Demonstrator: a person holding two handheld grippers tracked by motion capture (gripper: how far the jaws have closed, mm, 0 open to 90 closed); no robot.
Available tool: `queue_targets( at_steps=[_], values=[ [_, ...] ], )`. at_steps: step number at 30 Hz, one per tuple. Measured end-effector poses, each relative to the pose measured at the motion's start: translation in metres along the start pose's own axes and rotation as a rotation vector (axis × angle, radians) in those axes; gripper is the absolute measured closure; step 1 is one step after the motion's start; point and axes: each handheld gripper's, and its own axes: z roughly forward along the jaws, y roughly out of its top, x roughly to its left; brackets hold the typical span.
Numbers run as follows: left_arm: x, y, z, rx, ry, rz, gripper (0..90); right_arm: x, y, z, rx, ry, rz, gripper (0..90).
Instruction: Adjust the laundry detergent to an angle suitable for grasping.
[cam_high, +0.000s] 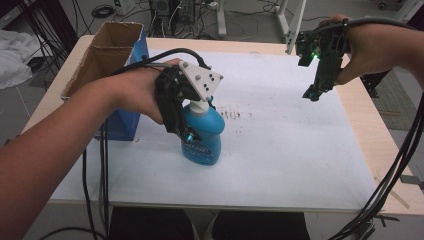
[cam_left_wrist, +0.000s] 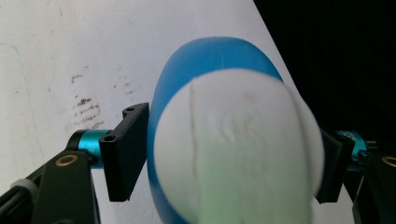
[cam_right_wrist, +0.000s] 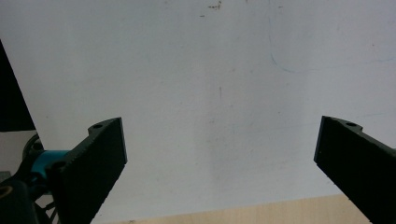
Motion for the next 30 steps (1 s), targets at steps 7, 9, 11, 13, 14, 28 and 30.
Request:
queue_targets(
  at_steps=[7, 9, 11, 13, 14, 28, 30],
  values=[
    [-0.004, -0.002, -0.013, 0.033, 0.036, -0.047, 22.6, 0.000, 0.003, 0.000, -0.008, -0.001, -0.008, 1.6],
    [-0.004, -0.003, -0.017, 0.047, 0.052, -0.059, 19.3, 0.000, 0.004, 0.001, -0.009, -0.003, -0.013, 1.6],
    [-0.006, -0.004, -0.022, 0.063, 0.060, -0.068, 18.8, 0.000, 0.005, 0.001, -0.009, -0.001, -0.013, 1.7],
    [-0.006, -0.005, -0.026, 0.074, 0.064, -0.085, 18.5, 0.000, 0.006, 0.000, -0.009, 0.001, -0.013, 1.6],
    [-0.006, -0.005, -0.028, 0.083, 0.065, -0.092, 18.4, 0.000, 0.006, 0.000, -0.009, 0.000, -0.016, 1.7],
    [-0.008, -0.008, -0.054, 0.195, 0.084, -0.178, 9.7, 0.003, 0.010, -0.002, -0.013, 0.001, -0.027, 1.6],
    [-0.007, -0.009, -0.056, 0.211, 0.086, -0.185, 7.5, 0.004, 0.010, -0.003, -0.020, 0.000, -0.032, 1.6]
  ],
)
